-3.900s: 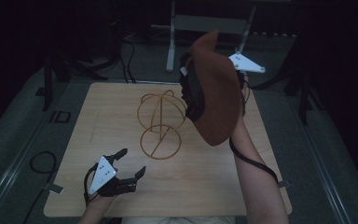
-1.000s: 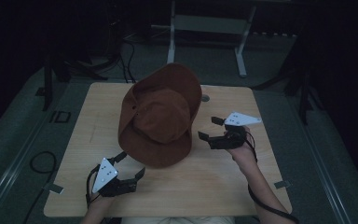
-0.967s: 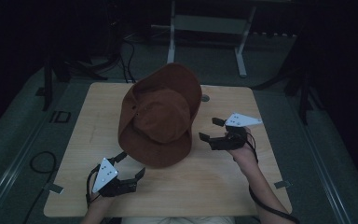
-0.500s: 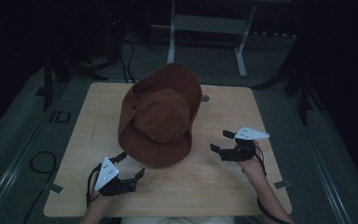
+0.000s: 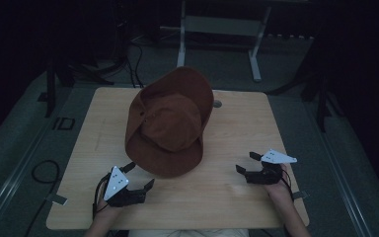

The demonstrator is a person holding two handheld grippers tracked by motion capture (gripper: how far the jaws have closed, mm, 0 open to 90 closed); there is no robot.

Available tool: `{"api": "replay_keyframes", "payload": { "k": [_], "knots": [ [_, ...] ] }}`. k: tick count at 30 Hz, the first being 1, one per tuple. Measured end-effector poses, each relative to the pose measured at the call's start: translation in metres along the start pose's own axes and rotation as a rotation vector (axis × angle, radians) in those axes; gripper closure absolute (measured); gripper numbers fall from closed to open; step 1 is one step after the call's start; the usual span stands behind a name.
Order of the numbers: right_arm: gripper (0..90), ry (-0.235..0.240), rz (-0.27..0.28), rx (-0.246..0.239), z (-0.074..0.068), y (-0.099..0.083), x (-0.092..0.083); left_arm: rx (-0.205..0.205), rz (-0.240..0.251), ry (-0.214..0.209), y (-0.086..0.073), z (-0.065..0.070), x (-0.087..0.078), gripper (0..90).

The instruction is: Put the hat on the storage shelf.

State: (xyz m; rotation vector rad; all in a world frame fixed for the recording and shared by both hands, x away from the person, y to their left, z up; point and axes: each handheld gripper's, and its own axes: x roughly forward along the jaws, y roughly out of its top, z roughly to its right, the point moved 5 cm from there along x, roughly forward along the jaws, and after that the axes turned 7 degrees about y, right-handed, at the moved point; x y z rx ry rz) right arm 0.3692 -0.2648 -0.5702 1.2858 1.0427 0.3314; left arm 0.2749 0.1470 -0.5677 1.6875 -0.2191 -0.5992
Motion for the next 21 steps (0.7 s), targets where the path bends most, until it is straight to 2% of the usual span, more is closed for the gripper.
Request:
{"api": "replay_keyframes", "payload": {
  "k": [7, 14, 21],
  "knots": [
    [14.1, -0.020, 0.014, 0.033, 0.002, -0.015, -0.022, 0.001, -0.012, -0.010, -0.002, 0.002, 0.001, 14.9],
    [14.1, -0.073, 0.016, 0.056, 0.006, -0.030, -0.041, -0.004, -0.025, -0.021, -0.004, 0.003, 0.003, 14.9],
    [14.1, -0.093, 0.028, 0.069, 0.011, -0.033, -0.045, -0.008, -0.031, -0.025, -0.005, 0.004, 0.003, 14.9]
  ]
}}
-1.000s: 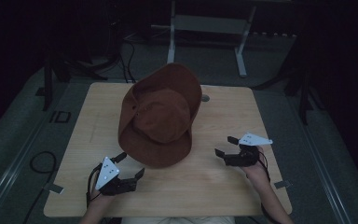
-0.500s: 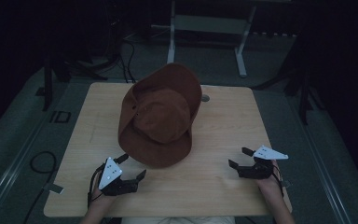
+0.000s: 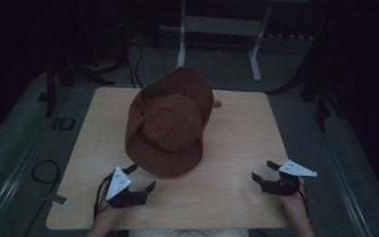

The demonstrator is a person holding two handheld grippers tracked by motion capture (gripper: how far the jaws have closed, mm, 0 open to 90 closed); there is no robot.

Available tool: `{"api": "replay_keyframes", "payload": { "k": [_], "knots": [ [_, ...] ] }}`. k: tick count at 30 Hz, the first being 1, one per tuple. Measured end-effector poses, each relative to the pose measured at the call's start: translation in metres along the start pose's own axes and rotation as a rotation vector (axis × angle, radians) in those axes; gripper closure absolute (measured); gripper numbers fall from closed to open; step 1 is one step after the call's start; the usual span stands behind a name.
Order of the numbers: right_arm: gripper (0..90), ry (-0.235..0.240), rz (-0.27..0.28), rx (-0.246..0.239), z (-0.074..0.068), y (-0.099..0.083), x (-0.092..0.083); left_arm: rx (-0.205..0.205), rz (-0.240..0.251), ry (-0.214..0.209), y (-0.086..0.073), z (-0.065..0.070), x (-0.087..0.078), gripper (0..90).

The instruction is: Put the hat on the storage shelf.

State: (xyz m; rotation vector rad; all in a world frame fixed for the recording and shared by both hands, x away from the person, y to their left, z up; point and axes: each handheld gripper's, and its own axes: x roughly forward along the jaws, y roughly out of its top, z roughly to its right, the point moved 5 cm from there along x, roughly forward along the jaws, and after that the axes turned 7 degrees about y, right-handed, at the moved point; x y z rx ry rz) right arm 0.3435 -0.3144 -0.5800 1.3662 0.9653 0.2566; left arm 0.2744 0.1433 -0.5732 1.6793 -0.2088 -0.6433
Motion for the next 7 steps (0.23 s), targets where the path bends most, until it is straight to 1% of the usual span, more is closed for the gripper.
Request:
{"api": "replay_keyframes", "payload": {
  "k": [7],
  "knots": [
    [14.1, -0.009, 0.002, -0.005, 0.0012, -0.0004, -0.0001, -0.001, -0.006, -0.001, -0.0011, -0.0004, 0.0012, 14.9]
  ]
}}
